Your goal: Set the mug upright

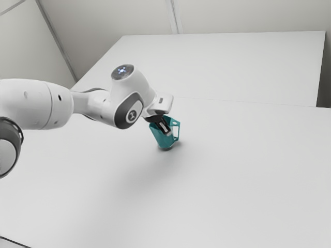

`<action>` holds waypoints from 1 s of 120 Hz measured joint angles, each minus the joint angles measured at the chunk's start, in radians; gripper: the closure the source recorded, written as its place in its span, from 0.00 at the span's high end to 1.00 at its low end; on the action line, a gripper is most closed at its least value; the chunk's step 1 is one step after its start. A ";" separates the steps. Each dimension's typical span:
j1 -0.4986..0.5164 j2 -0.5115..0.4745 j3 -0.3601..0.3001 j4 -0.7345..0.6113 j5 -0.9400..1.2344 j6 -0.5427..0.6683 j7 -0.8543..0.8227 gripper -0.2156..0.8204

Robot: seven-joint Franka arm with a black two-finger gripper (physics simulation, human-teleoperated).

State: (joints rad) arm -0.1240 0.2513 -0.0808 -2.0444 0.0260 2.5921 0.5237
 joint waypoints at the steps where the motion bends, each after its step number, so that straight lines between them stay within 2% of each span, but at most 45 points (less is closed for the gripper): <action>1: 0.000 0.001 0.000 0.000 0.001 0.002 -0.003 0.03; 23: 0.000 0.017 0.000 0.002 0.012 0.028 -0.056 0.04; 45: 0.000 0.009 0.003 0.007 0.031 0.026 -0.085 0.43; 63: -0.001 -0.040 0.010 0.007 0.036 0.001 -0.103 0.61; 88: -0.002 -0.193 0.028 0.031 0.011 -0.231 -0.157 0.72; 105: -0.012 -0.254 0.055 0.139 -0.002 -0.420 -0.189 0.76; 120: -0.013 -0.270 0.073 0.237 -0.007 -0.553 -0.212 0.77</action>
State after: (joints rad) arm -0.1374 -0.0185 -0.0075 -1.8074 0.0195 2.0391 0.3121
